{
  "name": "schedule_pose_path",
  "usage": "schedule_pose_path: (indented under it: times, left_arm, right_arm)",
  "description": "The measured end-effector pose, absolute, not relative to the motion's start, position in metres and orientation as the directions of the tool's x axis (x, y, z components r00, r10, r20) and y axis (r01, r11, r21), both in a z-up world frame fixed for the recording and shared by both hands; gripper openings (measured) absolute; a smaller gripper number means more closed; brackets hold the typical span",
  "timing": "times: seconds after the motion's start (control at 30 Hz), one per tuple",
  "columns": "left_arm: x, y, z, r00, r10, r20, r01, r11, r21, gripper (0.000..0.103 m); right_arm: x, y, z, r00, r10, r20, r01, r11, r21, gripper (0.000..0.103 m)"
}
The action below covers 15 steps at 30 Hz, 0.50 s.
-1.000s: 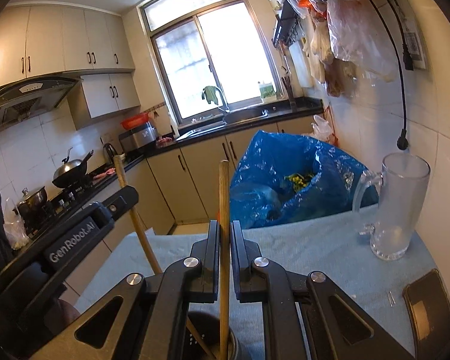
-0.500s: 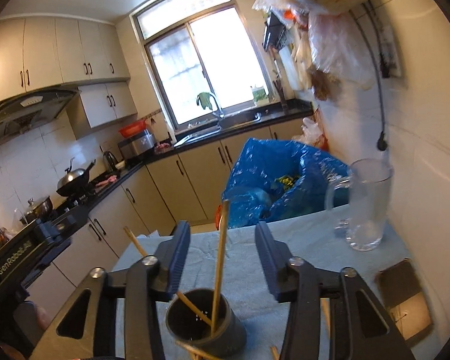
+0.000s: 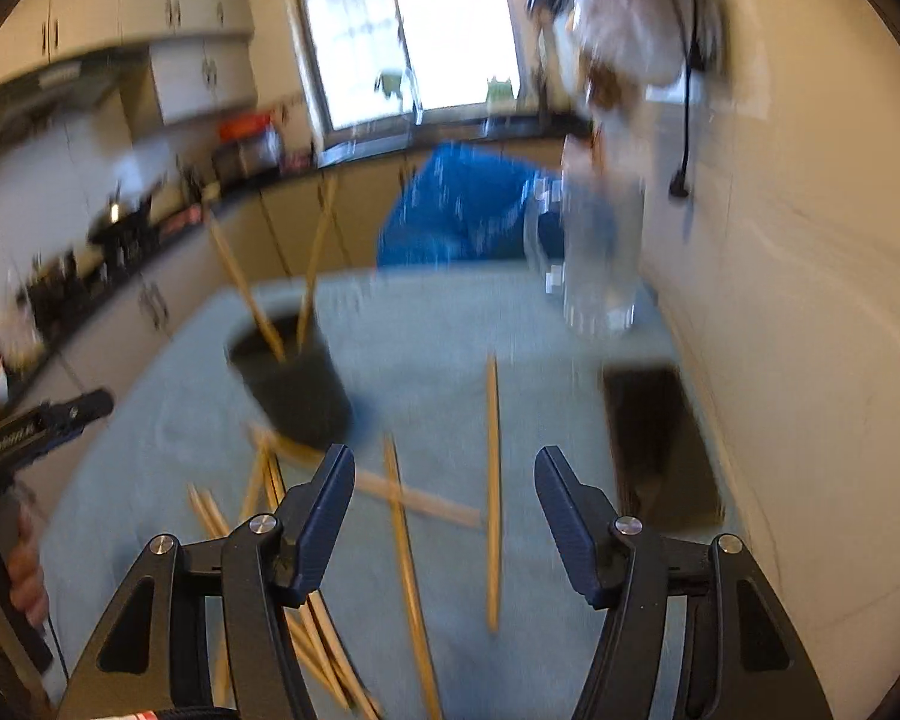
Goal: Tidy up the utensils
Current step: 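Move both tools back down to the chopsticks on the towel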
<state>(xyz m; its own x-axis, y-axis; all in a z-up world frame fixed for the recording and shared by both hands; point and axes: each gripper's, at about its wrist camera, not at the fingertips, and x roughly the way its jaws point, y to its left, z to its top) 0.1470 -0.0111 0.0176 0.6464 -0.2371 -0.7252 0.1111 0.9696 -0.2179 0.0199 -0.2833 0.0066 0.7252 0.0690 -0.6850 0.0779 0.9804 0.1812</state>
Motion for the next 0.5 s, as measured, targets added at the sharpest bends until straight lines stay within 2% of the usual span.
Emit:
schedule_pose_path:
  times: [0.07,0.17,0.33,0.4,0.5]
  left_arm:
    - [0.150,-0.028,0.004,0.603,-0.241,-0.760,0.147,0.971,-0.191,0.081]
    - [0.154,-0.051,-0.011,0.556,-0.237,-0.797,0.205,0.968,-0.145,0.079]
    - [0.171,-0.077,-0.037,0.488,-0.158,-0.858,0.236,0.971,-0.044,0.076]
    - [0.183,-0.083,-0.043,0.455,-0.142,-0.879,0.233,0.972,-0.036,0.063]
    - [0.195,-0.084,-0.055,0.399,-0.148,-0.905,0.237,0.970,-0.054,0.053]
  right_arm:
    - [0.024,-0.282,-0.012,0.677,0.118,-0.727,0.047,0.978,0.203,0.066]
    - [0.036,-0.276,-0.035,0.614,0.159,-0.773,0.021,0.976,0.217,0.052]
    - [0.072,-0.272,-0.061,0.519,0.193,-0.833,0.018,0.972,0.236,0.046]
    - [0.089,-0.271,-0.070,0.491,0.165,-0.855,0.035,0.977,0.209,0.040]
    - [0.106,-0.265,-0.074,0.477,0.127,-0.869,0.032,0.986,0.162,0.040]
